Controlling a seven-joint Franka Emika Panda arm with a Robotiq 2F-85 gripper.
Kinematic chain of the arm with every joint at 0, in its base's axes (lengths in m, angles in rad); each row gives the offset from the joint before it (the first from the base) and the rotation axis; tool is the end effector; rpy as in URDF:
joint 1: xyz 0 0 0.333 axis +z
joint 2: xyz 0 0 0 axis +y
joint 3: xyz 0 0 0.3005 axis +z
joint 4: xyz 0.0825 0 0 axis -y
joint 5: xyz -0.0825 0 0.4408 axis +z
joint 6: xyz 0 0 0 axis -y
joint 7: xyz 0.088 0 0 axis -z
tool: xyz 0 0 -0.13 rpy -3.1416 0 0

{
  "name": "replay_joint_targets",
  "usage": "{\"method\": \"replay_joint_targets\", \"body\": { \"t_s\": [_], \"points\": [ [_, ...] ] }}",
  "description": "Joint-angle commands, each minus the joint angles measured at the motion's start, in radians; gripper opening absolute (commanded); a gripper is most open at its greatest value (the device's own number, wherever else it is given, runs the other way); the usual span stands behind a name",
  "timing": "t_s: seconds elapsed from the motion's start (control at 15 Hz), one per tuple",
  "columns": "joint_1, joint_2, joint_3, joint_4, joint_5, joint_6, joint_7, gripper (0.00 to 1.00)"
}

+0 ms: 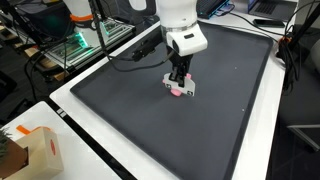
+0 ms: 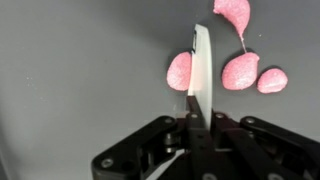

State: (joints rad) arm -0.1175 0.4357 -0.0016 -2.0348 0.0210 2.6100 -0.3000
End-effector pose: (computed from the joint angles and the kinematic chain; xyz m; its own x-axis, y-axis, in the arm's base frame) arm 0.6410 -0.0769 0.1602 0.9771 0.1635 0.1364 0.1610 -0.9865 0.0292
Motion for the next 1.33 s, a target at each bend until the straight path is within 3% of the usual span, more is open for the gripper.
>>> {"method": "replay_joint_targets", "body": {
  "t_s": [0.0,1.27],
  "points": [
    [-0.019,0.018,0.000,-0.018,-0.007,-0.078,-0.006,0.01],
    [-0.066,-0.018,0.002,-0.096,0.016,-0.155,-0.077,0.01]
  ]
}}
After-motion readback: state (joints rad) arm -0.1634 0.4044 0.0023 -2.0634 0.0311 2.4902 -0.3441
